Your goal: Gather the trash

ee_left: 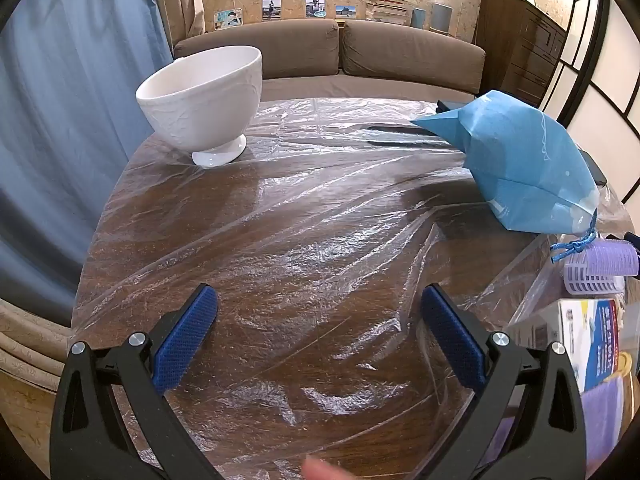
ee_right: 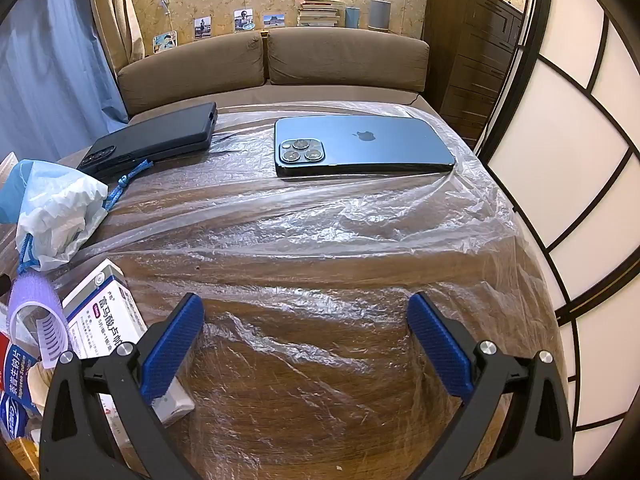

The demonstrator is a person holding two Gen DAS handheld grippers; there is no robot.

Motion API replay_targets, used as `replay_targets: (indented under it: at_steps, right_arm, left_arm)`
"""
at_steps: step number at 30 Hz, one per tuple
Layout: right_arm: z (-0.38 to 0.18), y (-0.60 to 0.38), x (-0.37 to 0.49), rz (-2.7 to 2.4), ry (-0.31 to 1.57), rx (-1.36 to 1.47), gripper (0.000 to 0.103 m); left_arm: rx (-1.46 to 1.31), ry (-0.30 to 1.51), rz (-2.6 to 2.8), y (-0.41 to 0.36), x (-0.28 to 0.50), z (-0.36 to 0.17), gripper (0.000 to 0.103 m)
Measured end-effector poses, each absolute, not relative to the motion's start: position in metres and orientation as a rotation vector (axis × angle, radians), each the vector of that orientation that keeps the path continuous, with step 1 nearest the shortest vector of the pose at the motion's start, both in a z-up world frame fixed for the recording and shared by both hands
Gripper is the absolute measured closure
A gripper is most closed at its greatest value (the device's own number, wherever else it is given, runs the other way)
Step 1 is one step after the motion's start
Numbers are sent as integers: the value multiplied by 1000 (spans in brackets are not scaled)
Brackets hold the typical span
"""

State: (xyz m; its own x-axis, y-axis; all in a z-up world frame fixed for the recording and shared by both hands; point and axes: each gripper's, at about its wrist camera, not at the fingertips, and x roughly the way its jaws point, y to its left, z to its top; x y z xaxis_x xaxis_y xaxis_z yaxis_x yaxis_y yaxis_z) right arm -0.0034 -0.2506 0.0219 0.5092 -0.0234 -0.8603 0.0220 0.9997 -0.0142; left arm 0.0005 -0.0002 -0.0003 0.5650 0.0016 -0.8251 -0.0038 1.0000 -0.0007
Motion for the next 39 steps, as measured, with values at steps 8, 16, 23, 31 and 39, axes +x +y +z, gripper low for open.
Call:
replay_targets:
  at_steps: [8, 16, 23, 31, 39]
  right_arm:
    - [21, -251, -3, -19, 1050, 19, 4]
    - [21, -251, -3, -18, 1050, 19, 4]
    - [21, -251, -3, -19, 1051, 19, 4]
    - [21, -251, -3, -18, 1051, 19, 4]
    - [21, -251, -3, -19, 1050, 19, 4]
  left_arm:
    - [-2, 963, 3, 0, 0, 0, 1]
    - [-2, 962, 3, 0, 0, 0, 1]
    - [-2, 962, 4, 0, 0, 0, 1]
    - [-2, 962, 3, 0, 0, 0, 1]
    - [-2, 962, 3, 0, 0, 0, 1]
